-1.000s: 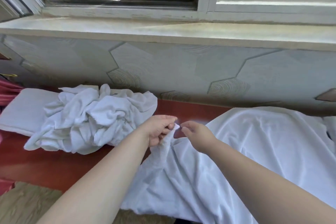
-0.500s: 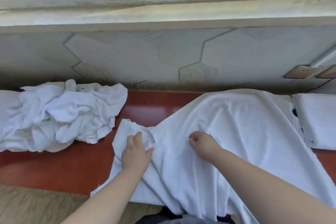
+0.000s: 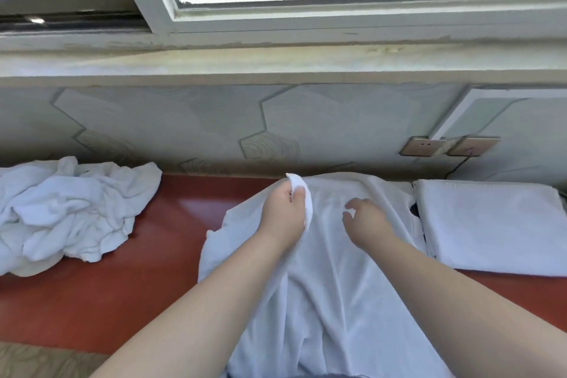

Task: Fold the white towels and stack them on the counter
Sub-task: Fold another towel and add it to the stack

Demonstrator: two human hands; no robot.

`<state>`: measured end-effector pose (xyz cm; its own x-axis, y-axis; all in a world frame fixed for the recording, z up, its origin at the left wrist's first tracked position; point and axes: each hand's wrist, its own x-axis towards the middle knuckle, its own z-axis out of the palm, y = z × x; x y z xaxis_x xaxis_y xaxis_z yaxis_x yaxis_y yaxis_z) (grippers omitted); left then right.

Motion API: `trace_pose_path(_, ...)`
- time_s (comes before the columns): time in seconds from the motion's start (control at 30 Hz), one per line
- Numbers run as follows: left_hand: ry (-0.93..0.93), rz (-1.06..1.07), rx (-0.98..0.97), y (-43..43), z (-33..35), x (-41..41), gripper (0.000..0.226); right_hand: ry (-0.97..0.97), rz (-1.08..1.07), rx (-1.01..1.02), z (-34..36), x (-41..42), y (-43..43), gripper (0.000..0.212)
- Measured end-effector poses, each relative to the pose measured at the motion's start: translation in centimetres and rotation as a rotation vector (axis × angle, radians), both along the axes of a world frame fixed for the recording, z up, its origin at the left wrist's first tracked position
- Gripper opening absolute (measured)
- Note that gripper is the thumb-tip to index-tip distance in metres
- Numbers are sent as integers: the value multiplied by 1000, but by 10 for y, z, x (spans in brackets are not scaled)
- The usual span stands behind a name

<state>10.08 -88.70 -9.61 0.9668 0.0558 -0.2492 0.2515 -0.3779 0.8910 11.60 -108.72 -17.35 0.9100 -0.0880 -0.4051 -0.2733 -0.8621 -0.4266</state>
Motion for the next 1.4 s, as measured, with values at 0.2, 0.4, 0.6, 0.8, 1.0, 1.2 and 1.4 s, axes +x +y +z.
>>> trace_pose_path(0.2,173,-53,156,-51,-20,11,33,119,-85,-210,-12,25,-86,64)
trace_pose_path(0.4,334,-44,180,-59,-25,-1,33,235,-208,47,-29,17,-85,48)
trace_pose_path(0.6,379,82,250,-59,-28,-26,33,30,522,41,-23,-62,-46,47)
trace_pose_path(0.8,573,155,101,-68,-27,-51,28,343,-236,647,-35,-60,-37,17)
trace_pose_path(1.0,563,82,48,-61,-19,-61,43,405,-460,625,-39,-38,-23,28)
trace_pose_path(1.2,486,129,26,-48,-9,-64,34,390,-412,484,-29,-24,-9,15)
trace_pose_path(1.4,483,238,50,-27,-3,-72,29,-118,-196,494,18,-51,19,34)
